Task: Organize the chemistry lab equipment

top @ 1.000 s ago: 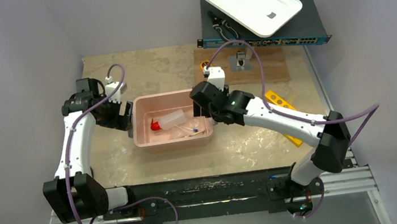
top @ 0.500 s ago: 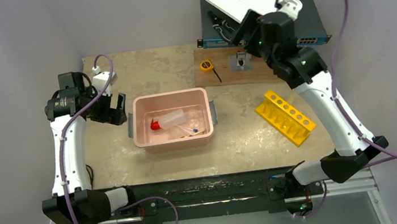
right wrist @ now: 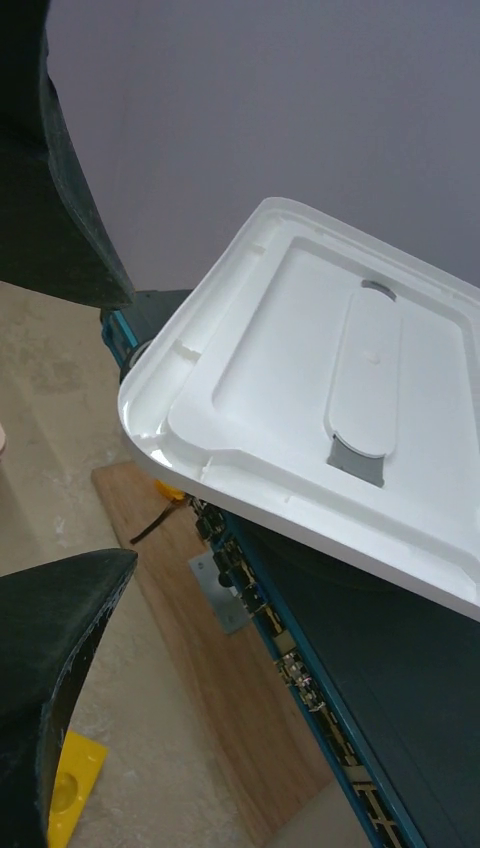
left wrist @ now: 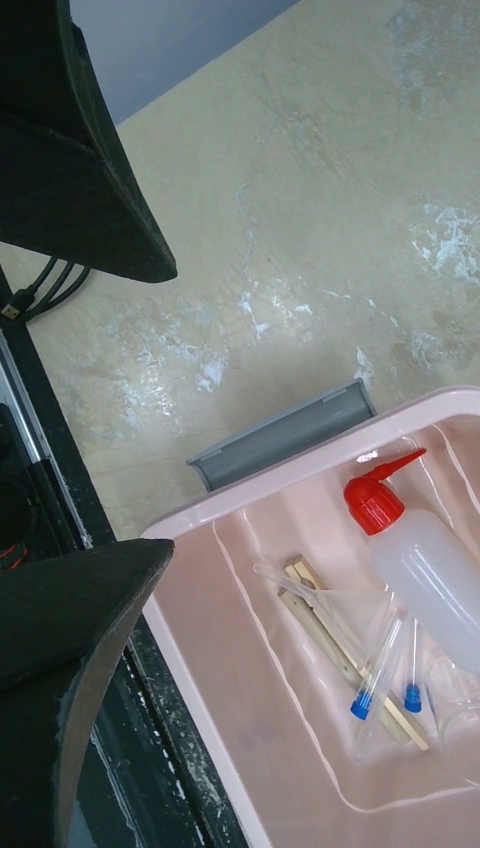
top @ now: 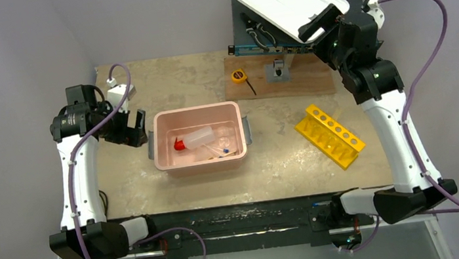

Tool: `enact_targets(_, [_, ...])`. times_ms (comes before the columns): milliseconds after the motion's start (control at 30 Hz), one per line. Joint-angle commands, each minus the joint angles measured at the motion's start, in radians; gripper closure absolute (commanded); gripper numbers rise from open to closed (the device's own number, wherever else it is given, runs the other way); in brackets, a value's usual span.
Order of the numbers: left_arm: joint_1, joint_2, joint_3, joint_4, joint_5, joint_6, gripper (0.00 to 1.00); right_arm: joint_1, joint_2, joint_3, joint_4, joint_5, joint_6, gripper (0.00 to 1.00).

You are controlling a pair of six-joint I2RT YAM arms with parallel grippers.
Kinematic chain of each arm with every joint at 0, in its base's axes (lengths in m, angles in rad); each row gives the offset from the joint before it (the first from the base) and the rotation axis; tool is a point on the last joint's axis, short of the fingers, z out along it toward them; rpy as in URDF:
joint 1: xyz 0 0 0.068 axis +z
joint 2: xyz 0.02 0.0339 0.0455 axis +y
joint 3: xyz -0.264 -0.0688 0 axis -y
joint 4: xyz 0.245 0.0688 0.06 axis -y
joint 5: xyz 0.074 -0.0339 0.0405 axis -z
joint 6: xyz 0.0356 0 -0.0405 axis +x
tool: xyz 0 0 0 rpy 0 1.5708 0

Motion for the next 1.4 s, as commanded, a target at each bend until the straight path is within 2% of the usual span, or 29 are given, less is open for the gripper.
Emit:
enact_targets(0, [0.009,-0.026,0.04,-0.01,0.027,0.021,0.0,-0.033,0.019,-0.013,0.083,-0.036,0.057,0.09])
enact_targets(300, [0.016,-0.028,0.032,-0.008,0.024,0.027,0.0,-0.076,0.065,-0.094,0.246,-0.088,0.148,0.14])
enact_targets(433, [0.019,-0.03,0.025,-0.008,0.02,0.032,0.0,-0.077,0.064,-0.14,0.318,-0.087,0.176,0.21])
enact_targets(567, [0.023,-0.032,0.014,-0.004,0.019,0.036,0.0,-0.077,0.057,-0.157,0.355,-0.09,0.191,0.4])
enact_targets(667, [0.024,-0.035,0.004,0.001,0.018,0.036,0.0,-0.076,0.031,-0.185,0.391,-0.087,0.202,0.6])
enact_targets(833, [0.026,-0.043,0.001,0.003,0.017,0.037,0.0,-0.077,0.004,-0.185,0.409,-0.076,0.184,0.81])
enact_targets(967, [0.027,-0.045,0.01,-0.002,0.024,0.034,0.0,-0.074,-0.016,-0.184,0.46,-0.153,0.13,1.0])
enact_targets(1100, [0.03,-0.045,0.049,-0.026,0.066,0.034,0.0,-0.031,-0.022,-0.166,0.532,-0.266,0.013,1.0])
enact_targets(1200, [0.034,-0.034,0.126,-0.071,0.128,0.032,0.0,0.066,-0.013,-0.126,0.531,-0.311,-0.147,1.0])
enact_targets(1367, [0.04,0.003,0.322,-0.19,0.325,0.021,0.0,0.225,0.014,-0.085,0.51,-0.362,-0.367,1.0])
